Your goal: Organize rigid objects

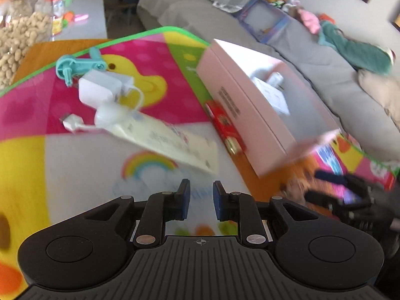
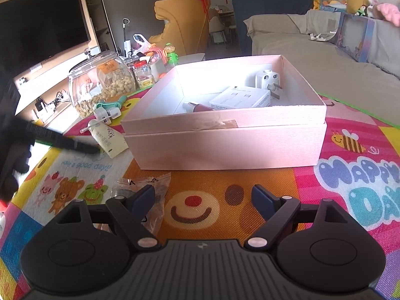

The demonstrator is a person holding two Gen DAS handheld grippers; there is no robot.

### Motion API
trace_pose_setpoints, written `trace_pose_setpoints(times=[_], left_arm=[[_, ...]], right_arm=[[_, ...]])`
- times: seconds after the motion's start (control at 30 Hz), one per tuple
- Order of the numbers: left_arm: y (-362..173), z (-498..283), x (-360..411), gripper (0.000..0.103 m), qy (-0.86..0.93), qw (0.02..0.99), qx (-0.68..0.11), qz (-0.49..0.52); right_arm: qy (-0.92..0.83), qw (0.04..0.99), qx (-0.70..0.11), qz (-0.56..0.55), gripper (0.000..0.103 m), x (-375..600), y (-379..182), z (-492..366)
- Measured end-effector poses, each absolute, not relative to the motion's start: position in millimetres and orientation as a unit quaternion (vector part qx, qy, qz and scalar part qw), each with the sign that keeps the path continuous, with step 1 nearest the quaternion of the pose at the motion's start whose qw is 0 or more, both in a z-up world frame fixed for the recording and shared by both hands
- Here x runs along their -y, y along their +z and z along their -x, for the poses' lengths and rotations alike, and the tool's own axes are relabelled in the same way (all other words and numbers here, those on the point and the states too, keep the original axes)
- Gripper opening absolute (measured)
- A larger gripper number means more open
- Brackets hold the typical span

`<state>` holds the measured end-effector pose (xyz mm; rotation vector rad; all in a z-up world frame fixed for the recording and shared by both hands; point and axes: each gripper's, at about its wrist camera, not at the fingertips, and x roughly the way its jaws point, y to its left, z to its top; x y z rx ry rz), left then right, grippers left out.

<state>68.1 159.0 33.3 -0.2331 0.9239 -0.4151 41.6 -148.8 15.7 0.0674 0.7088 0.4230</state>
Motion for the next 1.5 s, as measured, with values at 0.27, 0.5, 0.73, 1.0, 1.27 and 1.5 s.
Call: trace_pose_setpoints(times=[0.27, 0.5, 0.73, 1.0, 1.27, 1.5], left_arm=[[57.7, -24.1, -189.1, 0.023, -0.049, 0.936, -0.340, 0.076], [54.4, -3.0, -224.0, 0.023, -0.021, 0.939, -0.325, 0.114], [36.0, 10.0, -243.3, 0.023, -0.035, 0.927, -0.342, 0.152], [35.0, 9.3, -214.3, 0.023, -0.093, 0.912, -0.360, 0.171], [38.2, 22.3, -178.2, 0.023, -0.082, 0.905, -0.388, 0.152], [35.7, 29.4, -165.9, 0.023, -0.084, 0.869, -0.438, 0.212]], right_arm=[[0.338, 0.890, -0.297, 0.077, 0.076, 67.2, 83.1, -43.3], [0.362, 0.841, -0.376, 0.144, 0.061, -46.2, 72.0, -121.2], [0.331, 0.828, -0.425, 0.157, 0.050, -83.6, 33.7, -147.9], [0.393, 0.794, -0.433, 0.166, 0.038, -42.1, 45.5, -57.9], [0.397, 0.829, -0.385, 0.088, 0.051, 30.0, 60.6, -9.5], [0.299, 0.884, -0.345, 0.101, 0.069, 96.9, 50.7, 7.1]])
